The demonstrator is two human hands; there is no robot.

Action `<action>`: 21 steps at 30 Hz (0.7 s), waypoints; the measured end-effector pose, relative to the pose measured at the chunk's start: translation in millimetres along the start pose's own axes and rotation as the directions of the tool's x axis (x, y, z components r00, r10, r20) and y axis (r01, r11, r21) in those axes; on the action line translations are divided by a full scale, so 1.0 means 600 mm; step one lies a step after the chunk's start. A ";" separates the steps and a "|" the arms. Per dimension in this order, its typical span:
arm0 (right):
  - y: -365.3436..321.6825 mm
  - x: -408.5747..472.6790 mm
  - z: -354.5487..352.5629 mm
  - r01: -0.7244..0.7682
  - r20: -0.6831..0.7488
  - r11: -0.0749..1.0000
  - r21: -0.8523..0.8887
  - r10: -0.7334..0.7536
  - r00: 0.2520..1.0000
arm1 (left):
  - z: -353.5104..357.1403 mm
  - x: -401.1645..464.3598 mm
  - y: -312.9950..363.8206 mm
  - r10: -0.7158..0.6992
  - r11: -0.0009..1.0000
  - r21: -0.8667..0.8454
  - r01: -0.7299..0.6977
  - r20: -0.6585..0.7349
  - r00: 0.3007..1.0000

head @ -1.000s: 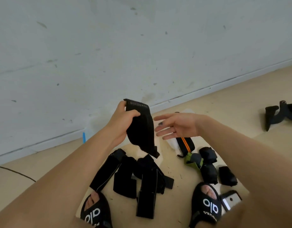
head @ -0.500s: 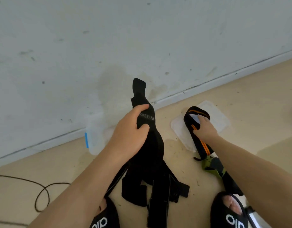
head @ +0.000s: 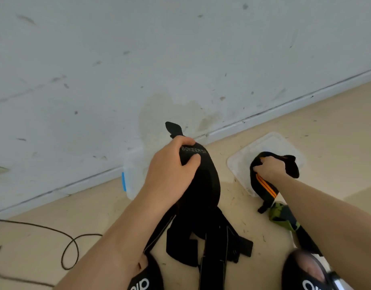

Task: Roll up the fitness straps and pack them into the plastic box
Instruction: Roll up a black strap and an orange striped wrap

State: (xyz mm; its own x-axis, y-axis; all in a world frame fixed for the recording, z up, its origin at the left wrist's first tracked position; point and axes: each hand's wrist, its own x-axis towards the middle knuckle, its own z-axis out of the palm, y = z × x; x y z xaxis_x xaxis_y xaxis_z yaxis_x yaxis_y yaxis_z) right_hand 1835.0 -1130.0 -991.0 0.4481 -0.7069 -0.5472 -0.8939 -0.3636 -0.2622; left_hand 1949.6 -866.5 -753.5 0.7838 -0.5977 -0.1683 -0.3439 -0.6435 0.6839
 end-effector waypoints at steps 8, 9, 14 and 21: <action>-0.071 -0.125 -0.195 0.167 -0.146 0.880 0.444 -0.113 0.983 | -0.051 -0.042 0.001 0.077 0.997 -0.026 -0.078 -0.027 0.997; -0.084 -0.148 -0.220 0.196 -0.159 0.864 0.463 -0.137 0.978 | -0.057 -0.050 0.002 0.082 0.996 -0.039 -0.083 -0.020 0.996; -0.155 -0.300 -0.301 0.397 -0.185 0.761 0.514 -0.353 0.917 | -0.088 -0.091 0.008 0.062 0.987 -0.149 -0.056 0.038 0.997; -0.203 -0.494 -0.272 0.540 -0.215 0.520 0.662 -0.558 0.801 | -0.123 -0.138 0.012 -0.146 0.894 -0.393 0.216 0.199 0.969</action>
State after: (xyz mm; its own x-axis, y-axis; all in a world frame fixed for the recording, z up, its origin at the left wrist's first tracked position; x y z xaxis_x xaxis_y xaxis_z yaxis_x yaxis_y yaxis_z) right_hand 1813.1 -975.3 -667.5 0.8609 -0.4940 -0.1215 -0.2320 -0.1688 -0.9579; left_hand 1920.0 -786.3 -682.4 0.7071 -0.5801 -0.4043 0.0647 -0.5163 0.8540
